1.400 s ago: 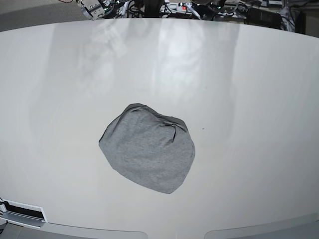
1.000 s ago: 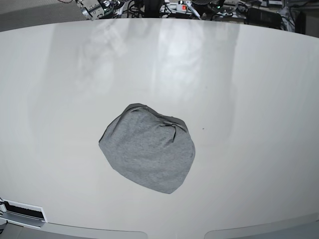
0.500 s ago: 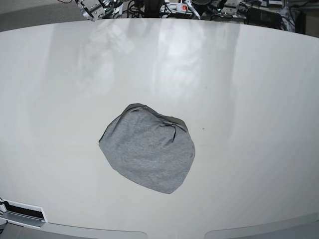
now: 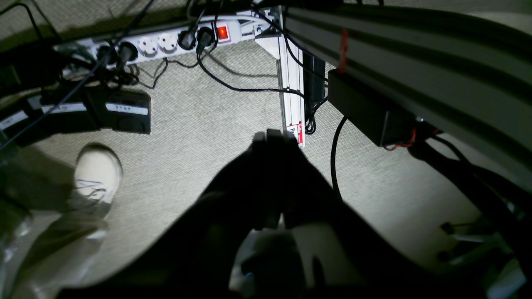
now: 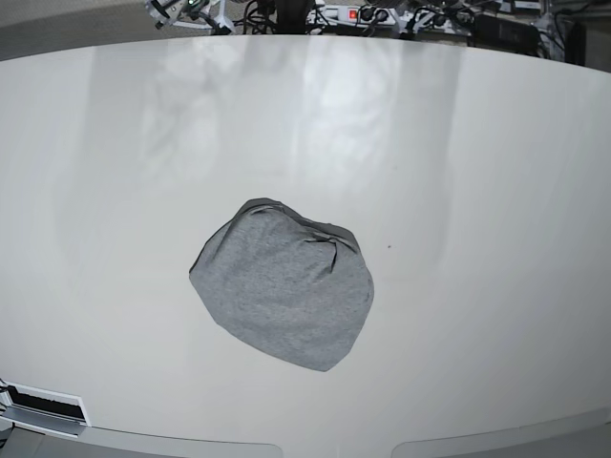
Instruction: Layout the t-shirt on the table in an organized manner, then fold the t-shirt properly
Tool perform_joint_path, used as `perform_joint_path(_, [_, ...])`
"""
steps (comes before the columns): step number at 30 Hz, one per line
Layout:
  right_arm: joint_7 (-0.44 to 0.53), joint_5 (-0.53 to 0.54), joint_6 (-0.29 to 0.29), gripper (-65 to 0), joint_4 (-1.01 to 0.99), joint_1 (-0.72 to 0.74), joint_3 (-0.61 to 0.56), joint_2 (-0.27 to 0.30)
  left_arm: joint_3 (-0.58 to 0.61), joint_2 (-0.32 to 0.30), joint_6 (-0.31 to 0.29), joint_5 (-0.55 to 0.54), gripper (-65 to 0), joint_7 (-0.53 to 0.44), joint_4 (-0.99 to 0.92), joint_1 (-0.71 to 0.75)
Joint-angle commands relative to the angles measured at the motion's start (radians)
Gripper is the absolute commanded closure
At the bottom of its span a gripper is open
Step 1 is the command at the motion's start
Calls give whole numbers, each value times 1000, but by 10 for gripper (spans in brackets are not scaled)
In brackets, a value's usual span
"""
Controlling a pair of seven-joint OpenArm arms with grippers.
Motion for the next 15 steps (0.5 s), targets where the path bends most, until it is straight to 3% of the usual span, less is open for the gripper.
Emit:
perform_joint_path(1, [3,3,14,0,20,-19,3,8,1,-13,-20,-30,0,4,19,22])
perform_joint_path(5, [-21,3,87,0,123,-108,3,35,1,-48,-63,-110,0,75,94,87])
perform_joint_path(8, [-27,10,93,0,253,-200,3,62,1,-86,-63,-176,0,125,188,148])
perform_joint_path(15, [-92,228,115,0,725,-465,3,192,1,-186,-62,-336,0,222,560,345])
